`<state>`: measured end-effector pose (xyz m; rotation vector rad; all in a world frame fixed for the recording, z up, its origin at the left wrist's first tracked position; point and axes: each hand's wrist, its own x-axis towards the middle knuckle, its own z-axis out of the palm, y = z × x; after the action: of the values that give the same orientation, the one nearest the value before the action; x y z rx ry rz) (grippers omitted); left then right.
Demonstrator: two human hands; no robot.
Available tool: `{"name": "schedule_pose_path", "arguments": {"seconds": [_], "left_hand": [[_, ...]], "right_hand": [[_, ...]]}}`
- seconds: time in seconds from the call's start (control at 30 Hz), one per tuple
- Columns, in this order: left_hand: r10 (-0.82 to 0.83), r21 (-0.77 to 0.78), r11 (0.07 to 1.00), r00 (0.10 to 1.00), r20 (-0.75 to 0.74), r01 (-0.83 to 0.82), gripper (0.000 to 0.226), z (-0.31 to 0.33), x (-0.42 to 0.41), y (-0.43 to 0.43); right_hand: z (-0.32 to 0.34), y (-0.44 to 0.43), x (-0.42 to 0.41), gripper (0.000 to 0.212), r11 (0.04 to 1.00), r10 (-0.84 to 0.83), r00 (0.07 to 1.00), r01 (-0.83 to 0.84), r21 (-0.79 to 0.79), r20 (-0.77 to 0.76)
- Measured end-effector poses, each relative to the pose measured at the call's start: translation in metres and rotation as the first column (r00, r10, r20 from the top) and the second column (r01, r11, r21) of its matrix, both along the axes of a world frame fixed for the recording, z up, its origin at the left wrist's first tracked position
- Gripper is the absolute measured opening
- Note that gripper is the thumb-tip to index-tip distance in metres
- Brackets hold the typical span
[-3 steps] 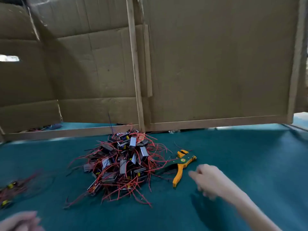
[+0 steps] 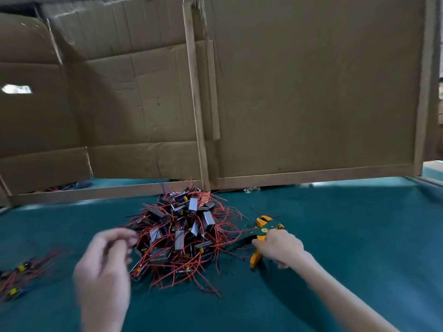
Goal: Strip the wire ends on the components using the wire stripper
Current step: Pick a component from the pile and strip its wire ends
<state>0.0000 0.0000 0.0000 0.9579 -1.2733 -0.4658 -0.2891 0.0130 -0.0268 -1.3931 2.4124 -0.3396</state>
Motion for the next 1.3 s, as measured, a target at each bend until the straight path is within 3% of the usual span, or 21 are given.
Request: {"name": "schedule_pose_path", "arguments": {"seconds": [0.07, 0.17, 0.23, 0.3, 0.33, 0.4, 0.47, 0.5, 0.57, 0.73, 0.83, 0.93, 1.03, 1.17, 1.3], "left_hand": [[-0.051, 0.038, 0.998, 0.969, 0.243, 0.043, 0.023, 0.017, -0.04, -0.016], [-0.029, 0.107, 0.994, 0.835, 0.549, -0.036, 0.016, 0.019, -0.076, -0.057], [-0.018, 0.106, 0.991, 0.699, 0.715, -0.083, 0.019, 0.012, -0.093, -0.078], [0.04, 0.078, 0.978, 0.546, 0.837, -0.191, 0.026, 0.007, -0.104, -0.09], [0.076, 0.054, 0.966, 0.478, 0.875, -0.252, 0.031, 0.005, -0.108, -0.096], [0.144, 0.0, 0.932, 0.371, 0.918, -0.362, 0.041, 0.005, -0.11, -0.104], [0.149, 0.012, 0.904, 0.341, 0.928, -0.427, 0.036, 0.011, -0.11, -0.109], [0.14, 0.019, 0.901, 0.333, 0.933, -0.433, 0.029, 0.015, -0.109, -0.111], [0.111, 0.067, 0.895, 0.366, 0.924, -0.44, 0.017, 0.027, -0.107, -0.113], [0.145, 0.097, 0.915, 0.543, 0.827, -0.392, 0.009, 0.064, -0.093, -0.106], [0.002, 0.125, 0.984, 0.709, 0.705, -0.126, 0.004, 0.081, -0.088, -0.094], [-0.26, 0.178, 0.964, 0.825, 0.502, 0.196, 0.012, 0.085, -0.097, -0.081], [-0.492, 0.298, 0.856, 0.843, 0.217, 0.423, 0.025, 0.076, -0.112, -0.08], [-0.567, 0.421, 0.701, 0.808, -0.16, 0.576, 0.013, 0.061, -0.131, -0.086], [-0.471, 0.475, 0.739, 0.871, -0.141, 0.477, 0.017, 0.04, -0.144, -0.092]], "right_hand": [[-0.004, -0.02, 0.012, 0.036, 0.999, 0.021, 0.999, -0.019, 0.044, -0.044], [-0.021, -0.032, 0.004, 0.024, 1.0, -0.016, 1.0, 0.016, 0.006, -0.004], [-0.023, -0.038, -0.008, 0.021, 0.996, -0.061, 0.993, 0.066, -0.056, 0.099], [-0.025, -0.038, -0.019, 0.018, 0.989, -0.078, 0.934, 0.117, -0.091, 0.349], [-0.024, -0.036, -0.025, 0.017, 0.978, -0.086, 0.838, 0.174, -0.115, 0.539], [-0.02, -0.029, -0.042, 0.018, 0.951, -0.052, 0.488, 0.29, -0.105, 0.871], [-0.02, -0.022, -0.061, 0.027, 0.934, 0.025, 0.098, 0.353, -0.059, 0.995], [-0.021, -0.018, -0.07, 0.026, 0.927, 0.054, -0.038, 0.373, -0.036, 0.998], [-0.023, -0.011, -0.077, 0.031, 0.921, 0.088, -0.178, 0.39, -0.012, 0.98], [-0.03, 0.001, -0.089, 0.048, 0.905, 0.253, -0.25, 0.404, -0.137, 0.934], [-0.026, 0.008, -0.094, 0.05, 0.873, 0.347, -0.286, 0.445, -0.197, 0.893], [-0.024, 0.017, -0.094, 0.049, 0.866, 0.392, -0.322, 0.446, -0.227, 0.862], [-0.026, 0.023, -0.087, 0.054, 0.889, 0.36, -0.32, 0.402, -0.218, 0.876], [-0.023, 0.025, -0.073, 0.047, 0.914, 0.311, -0.276, 0.35, -0.206, 0.909], [-0.018, 0.028, -0.066, 0.046, 0.924, 0.304, -0.302, 0.326, -0.202, 0.904]]}}
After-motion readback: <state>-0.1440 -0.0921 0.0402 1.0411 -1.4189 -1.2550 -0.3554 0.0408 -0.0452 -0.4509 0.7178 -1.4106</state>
